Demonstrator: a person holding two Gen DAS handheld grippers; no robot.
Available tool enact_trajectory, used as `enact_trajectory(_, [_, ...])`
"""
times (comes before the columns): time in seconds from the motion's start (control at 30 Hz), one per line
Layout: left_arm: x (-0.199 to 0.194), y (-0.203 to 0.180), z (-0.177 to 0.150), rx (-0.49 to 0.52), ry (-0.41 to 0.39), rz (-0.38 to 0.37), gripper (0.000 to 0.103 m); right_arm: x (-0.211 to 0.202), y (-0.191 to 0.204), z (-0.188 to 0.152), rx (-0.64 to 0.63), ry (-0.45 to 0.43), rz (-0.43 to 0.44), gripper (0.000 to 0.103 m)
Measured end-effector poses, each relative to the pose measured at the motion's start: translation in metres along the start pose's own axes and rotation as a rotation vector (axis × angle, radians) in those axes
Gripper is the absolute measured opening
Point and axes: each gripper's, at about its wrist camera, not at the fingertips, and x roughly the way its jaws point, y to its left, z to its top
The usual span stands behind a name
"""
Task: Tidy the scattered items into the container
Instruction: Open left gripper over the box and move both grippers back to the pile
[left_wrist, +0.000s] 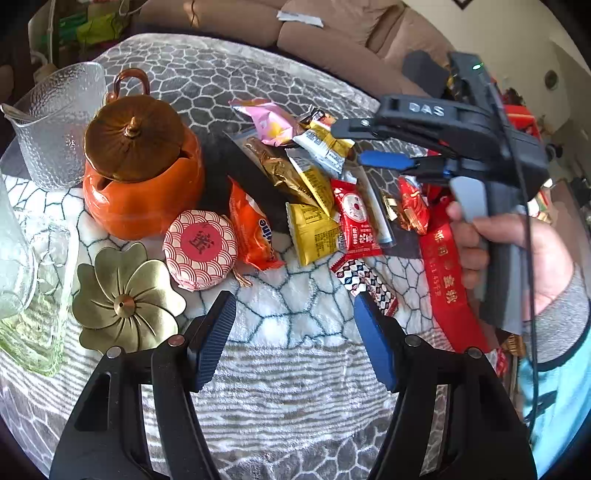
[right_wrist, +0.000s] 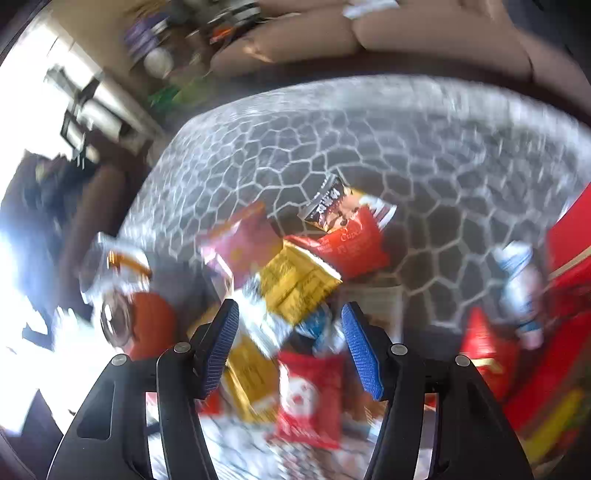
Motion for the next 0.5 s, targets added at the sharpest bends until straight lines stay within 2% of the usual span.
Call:
enact_trajectory(0.1, [-0.002,-0.004,0.003,0.002,-0.006,-0.022,0.063,0.01,-0.007,0.004,0.078,-0.019,0.057,0.062])
enact_trajectory(0.13, [-0.003,-0.005,0.003,0.005,-0.008,-0.024,0.063,0.014,-0.008,0.004,0.094,-0.026,0.074,0.054])
enact_trajectory(0.17, [-0.003,-0.007,0.003,0.008,-0.007,-0.027,0.063,0.016,-0.008,0.005,0.105,-0.031,0.077,0.029])
enact_trajectory(0.27, [-0.002,-0.007,0.002,0.01,-0.003,-0.028,0.063,0.01,-0.003,0.003,0.098,-0.081,0.081,0.011])
enact_trajectory(0.4, [0.002,-0.004,0.003,-0.008,0.004,-0.035,0.063,-0.027,0.008,-0.004,0.022,-0.138,0.056,0.008])
enact_trajectory(0.5, [0.006,-0.006,0.001,0.007,0.011,-0.029,0.063,-0.079,0.015,-0.019,-0.101,-0.188,-0.009,0.008])
